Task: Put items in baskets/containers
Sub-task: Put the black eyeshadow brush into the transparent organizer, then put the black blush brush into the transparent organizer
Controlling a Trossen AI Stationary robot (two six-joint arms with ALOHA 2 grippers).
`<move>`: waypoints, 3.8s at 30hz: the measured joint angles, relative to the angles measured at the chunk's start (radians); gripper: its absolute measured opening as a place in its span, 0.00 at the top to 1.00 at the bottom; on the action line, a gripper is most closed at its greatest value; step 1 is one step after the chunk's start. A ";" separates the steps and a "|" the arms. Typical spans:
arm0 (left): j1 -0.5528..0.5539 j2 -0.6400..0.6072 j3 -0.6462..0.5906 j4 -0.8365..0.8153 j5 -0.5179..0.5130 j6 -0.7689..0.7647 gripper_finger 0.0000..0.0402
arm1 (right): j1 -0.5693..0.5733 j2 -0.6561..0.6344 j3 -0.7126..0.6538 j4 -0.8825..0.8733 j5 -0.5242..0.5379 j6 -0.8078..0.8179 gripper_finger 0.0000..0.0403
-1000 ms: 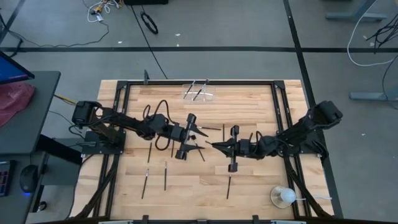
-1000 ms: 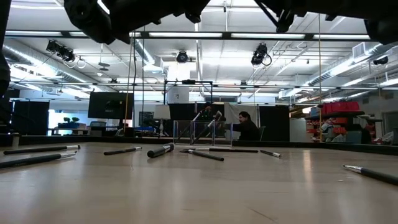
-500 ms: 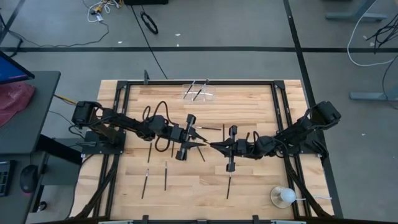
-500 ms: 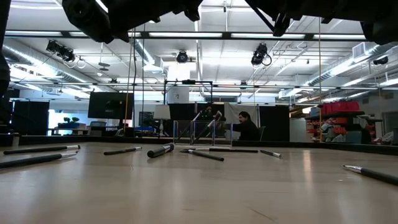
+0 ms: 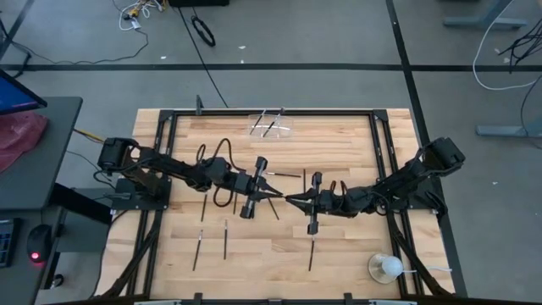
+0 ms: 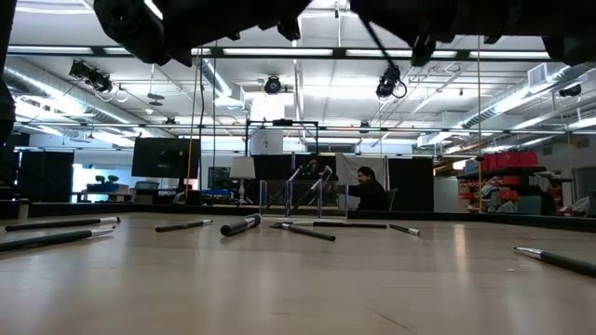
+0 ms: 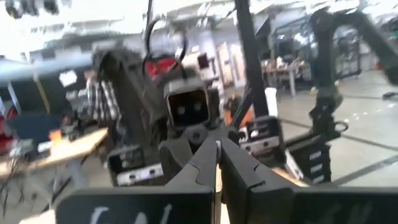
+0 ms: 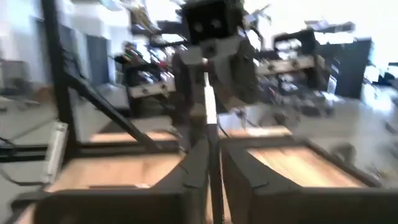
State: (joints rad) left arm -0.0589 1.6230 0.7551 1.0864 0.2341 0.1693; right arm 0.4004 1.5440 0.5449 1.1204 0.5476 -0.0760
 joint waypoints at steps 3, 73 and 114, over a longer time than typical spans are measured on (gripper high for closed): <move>0.017 0.000 0.001 -0.090 -0.025 -0.002 0.98 | -0.003 -0.055 0.000 -0.144 0.054 0.086 0.80; 0.195 -0.335 -0.208 -0.902 -0.372 -0.053 0.65 | -0.949 0.231 0.292 -0.530 -0.450 0.437 0.96; -0.005 -0.335 -0.207 -0.881 -0.412 -0.199 0.65 | -0.749 -0.082 0.176 -0.704 -0.611 -0.003 0.55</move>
State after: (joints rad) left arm -0.0640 1.2884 0.5486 0.2056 -0.1782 -0.0299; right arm -0.3487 1.4624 0.7211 0.4161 -0.0630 -0.0792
